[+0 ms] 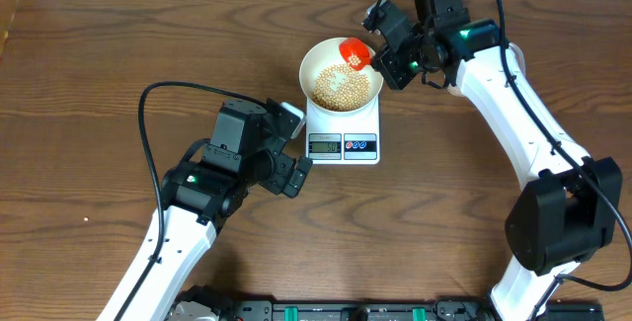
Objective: Scoop item into bowl and weigh 50g on scale
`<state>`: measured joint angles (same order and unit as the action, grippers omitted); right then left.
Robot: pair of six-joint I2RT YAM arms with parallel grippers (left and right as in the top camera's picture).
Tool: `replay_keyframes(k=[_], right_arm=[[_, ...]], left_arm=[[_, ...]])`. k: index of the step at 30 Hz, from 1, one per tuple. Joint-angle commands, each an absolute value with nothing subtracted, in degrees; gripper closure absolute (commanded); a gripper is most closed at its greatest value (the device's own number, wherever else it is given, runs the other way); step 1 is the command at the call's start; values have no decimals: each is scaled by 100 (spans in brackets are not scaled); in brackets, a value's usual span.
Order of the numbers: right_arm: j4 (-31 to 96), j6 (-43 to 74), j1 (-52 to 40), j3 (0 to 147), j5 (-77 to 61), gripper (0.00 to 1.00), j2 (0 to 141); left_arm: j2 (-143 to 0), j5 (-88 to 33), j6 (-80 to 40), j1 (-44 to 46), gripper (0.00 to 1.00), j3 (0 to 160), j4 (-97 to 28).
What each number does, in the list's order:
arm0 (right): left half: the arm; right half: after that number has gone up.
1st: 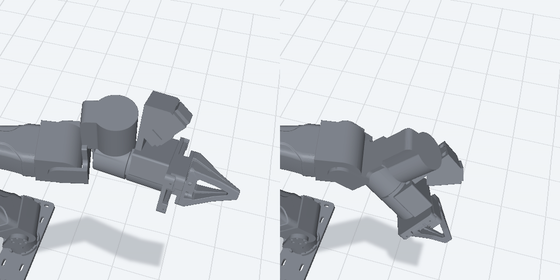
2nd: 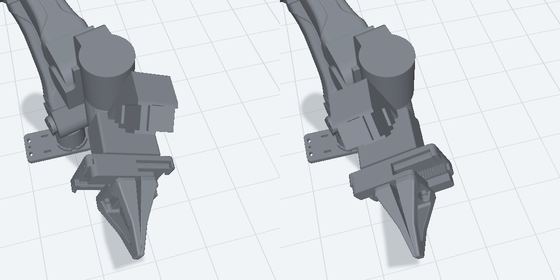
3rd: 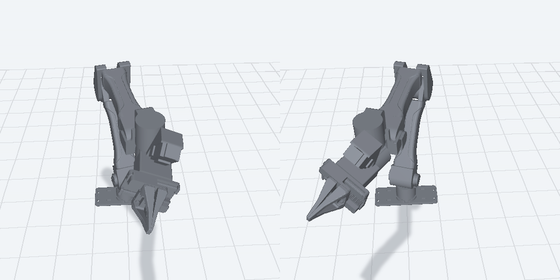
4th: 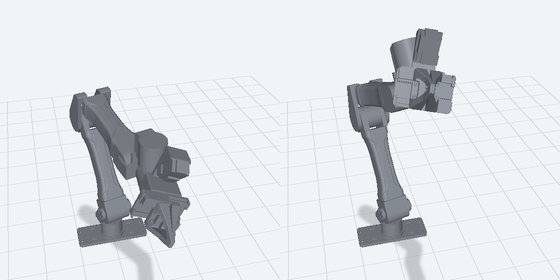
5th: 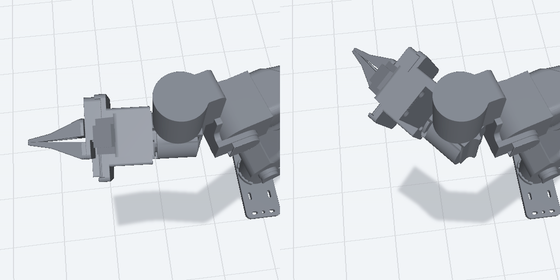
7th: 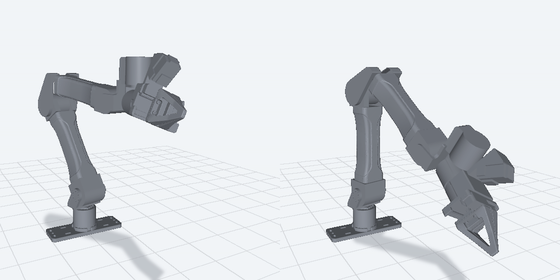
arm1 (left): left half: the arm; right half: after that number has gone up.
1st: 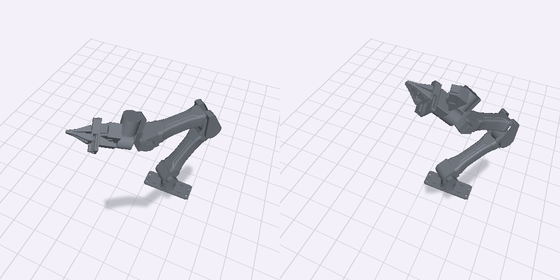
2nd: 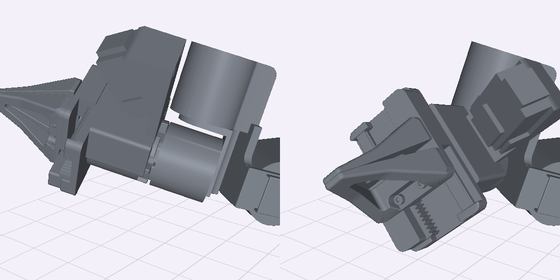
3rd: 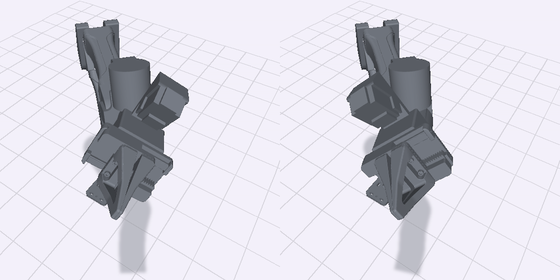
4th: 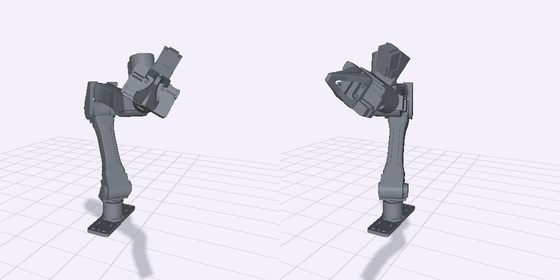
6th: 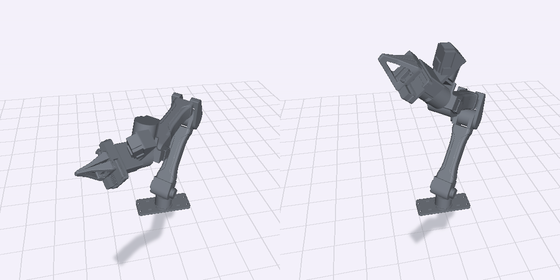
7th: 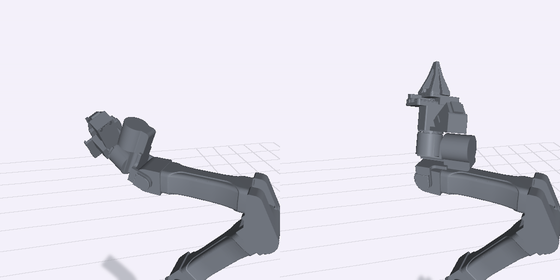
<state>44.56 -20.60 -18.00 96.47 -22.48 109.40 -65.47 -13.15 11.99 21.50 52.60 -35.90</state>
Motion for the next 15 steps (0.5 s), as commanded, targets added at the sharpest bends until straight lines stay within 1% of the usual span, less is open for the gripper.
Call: replay_keyframes(k=[1, 15], right_arm=[[4436, -2056, -1868, 9741, -2517, 99, 10820], [4429, -1774, -1404, 9741, -3850, 99, 10820]], left_arm=[[-6560, -1236, 1173, 2156, 2, 5225, -3597], [-6560, -1236, 1173, 2156, 2, 5225, -3597]])
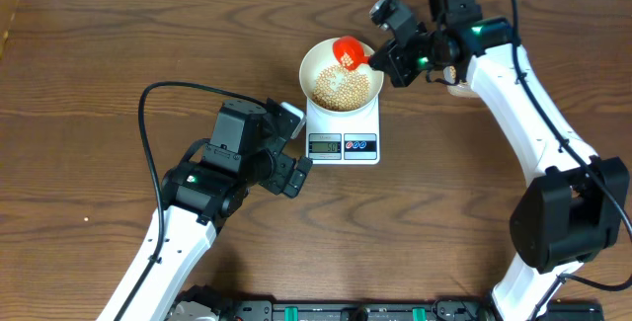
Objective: Scoop item into bowl and weigh 50g on scale
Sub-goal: 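Move the scoop with the right gripper back toward the container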
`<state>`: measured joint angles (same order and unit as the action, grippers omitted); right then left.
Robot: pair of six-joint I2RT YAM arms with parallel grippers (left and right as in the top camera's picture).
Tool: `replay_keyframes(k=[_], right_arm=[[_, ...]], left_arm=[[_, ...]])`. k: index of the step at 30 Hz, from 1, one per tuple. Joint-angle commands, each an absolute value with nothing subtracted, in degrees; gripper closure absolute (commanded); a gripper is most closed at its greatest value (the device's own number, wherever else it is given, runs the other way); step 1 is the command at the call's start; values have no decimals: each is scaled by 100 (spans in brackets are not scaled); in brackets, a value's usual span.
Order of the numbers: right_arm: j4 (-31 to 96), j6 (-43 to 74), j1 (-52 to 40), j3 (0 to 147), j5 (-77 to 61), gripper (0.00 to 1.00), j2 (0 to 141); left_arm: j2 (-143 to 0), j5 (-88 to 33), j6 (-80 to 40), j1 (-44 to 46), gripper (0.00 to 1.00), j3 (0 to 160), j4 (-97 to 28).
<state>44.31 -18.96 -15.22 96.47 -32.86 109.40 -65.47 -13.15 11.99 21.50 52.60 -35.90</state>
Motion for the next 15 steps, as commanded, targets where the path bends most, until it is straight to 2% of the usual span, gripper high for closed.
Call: replay_keyframes(k=[1, 15], right_arm=[[4429, -1767, -1374, 9741, -3929, 99, 10820], [4292, -1479, -727, 9741, -5463, 99, 10820]], left_arm=[[-6560, -1238, 1173, 2156, 2, 5225, -3597], [-6560, -1236, 1173, 2156, 2, 5225, -3597]])
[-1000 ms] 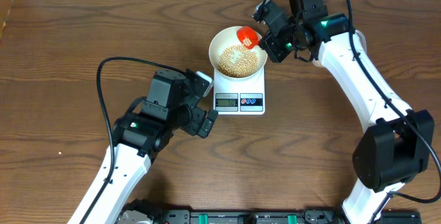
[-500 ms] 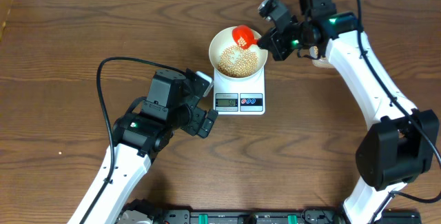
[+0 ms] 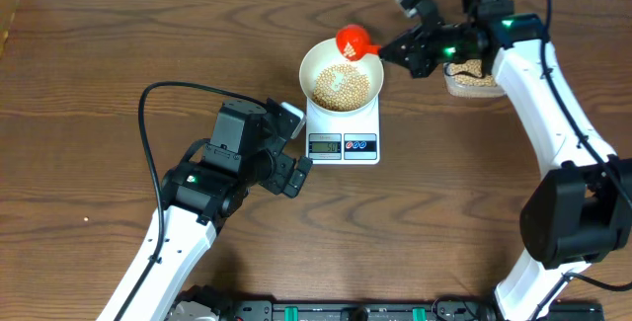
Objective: Scoop item into bowl and weigh 50g on scale
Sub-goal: 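Move the scoop with the right gripper back toward the container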
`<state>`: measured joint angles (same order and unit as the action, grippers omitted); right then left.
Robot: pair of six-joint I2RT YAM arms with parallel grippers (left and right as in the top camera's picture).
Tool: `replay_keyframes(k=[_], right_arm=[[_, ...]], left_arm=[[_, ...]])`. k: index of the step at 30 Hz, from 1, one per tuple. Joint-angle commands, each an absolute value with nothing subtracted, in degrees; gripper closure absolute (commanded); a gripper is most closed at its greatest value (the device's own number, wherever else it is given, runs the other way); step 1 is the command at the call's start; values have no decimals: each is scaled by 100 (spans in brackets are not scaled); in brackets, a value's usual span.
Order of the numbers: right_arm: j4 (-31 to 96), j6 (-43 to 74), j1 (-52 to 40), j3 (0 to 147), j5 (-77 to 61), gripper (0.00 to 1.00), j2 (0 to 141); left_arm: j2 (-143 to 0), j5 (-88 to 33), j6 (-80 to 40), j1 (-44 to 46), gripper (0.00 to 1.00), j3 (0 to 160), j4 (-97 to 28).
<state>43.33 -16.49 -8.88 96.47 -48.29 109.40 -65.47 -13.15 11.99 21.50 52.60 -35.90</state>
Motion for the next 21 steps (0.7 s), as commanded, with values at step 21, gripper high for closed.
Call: replay_keyframes(k=[21], right_arm=[[4313, -1028, 880, 9741, -6788, 99, 10753]], left_arm=[[-6560, -1238, 1173, 2156, 2, 5225, -3597]])
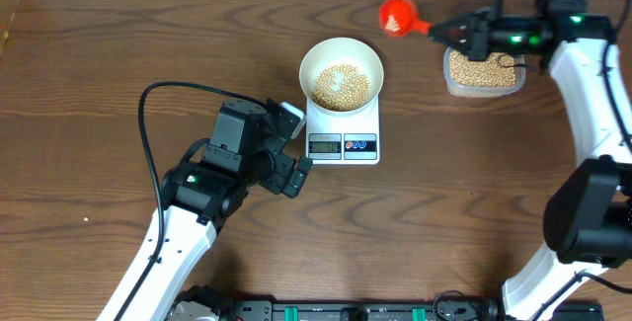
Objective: Scoop item into bowl and weigh 50g on scale
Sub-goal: 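Move the scoop with the right gripper back toward the container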
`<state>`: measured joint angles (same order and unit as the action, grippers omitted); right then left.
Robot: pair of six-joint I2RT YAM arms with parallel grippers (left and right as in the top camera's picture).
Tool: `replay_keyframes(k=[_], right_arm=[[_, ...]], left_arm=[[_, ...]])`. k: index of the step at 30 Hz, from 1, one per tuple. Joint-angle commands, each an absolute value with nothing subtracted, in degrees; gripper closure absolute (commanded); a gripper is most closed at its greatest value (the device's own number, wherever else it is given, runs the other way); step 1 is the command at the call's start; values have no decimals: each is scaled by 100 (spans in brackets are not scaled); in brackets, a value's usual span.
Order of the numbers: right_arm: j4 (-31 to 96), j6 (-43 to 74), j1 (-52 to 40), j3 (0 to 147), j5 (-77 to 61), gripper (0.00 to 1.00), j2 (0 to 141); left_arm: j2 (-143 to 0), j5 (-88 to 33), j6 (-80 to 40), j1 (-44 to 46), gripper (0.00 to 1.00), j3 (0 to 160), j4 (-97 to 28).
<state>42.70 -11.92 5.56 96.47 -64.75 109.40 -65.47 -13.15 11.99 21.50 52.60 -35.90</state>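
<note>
A cream bowl (341, 74) holding tan beans sits on the white scale (343, 131) at the table's middle. To its right my right gripper (456, 33) is shut on the handle of a red scoop (398, 14), whose cup hangs between the bowl and a clear container of beans (482, 71). A few beans show in the scoop's cup. My left gripper (296, 135) rests on the table just left of the scale; whether its fingers are open cannot be told.
The scale's display (323, 144) faces the near side. The table's far edge runs close behind the bowl and container. A black cable (148, 123) loops over the left arm.
My right gripper has carried the red scoop from the bowl's far right rim rightward, to the gap between bowl and container. The left arm has not moved.
The scoop was tipped over the bowl's far right side with my right gripper on its handle. It then sat at the rim, then just past the rim. Now it hangs right of the bowl, near the bean container. The left arm stayed still throughout.
</note>
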Motion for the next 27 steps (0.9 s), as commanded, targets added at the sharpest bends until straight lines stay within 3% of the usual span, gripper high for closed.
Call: replay_keyframes(k=[1, 6, 13, 27], right_arm=[[4357, -1031, 1017, 9741, -6766, 99, 10724], [4665, -1194, 1708, 9741, -6530, 98, 10617], [5638, -1811, 2340, 9741, -4888, 99, 10562], [5767, -1831, 1061, 9741, -1496, 98, 10547]], left_arm=[[-6560, -1238, 1173, 2156, 2, 5225, -3597], [-6560, -1236, 1173, 2156, 2, 5225, -3597], [-6560, -1236, 1173, 2156, 2, 5225, -3597], [-6560, -1236, 1173, 2156, 2, 5225, -3597]])
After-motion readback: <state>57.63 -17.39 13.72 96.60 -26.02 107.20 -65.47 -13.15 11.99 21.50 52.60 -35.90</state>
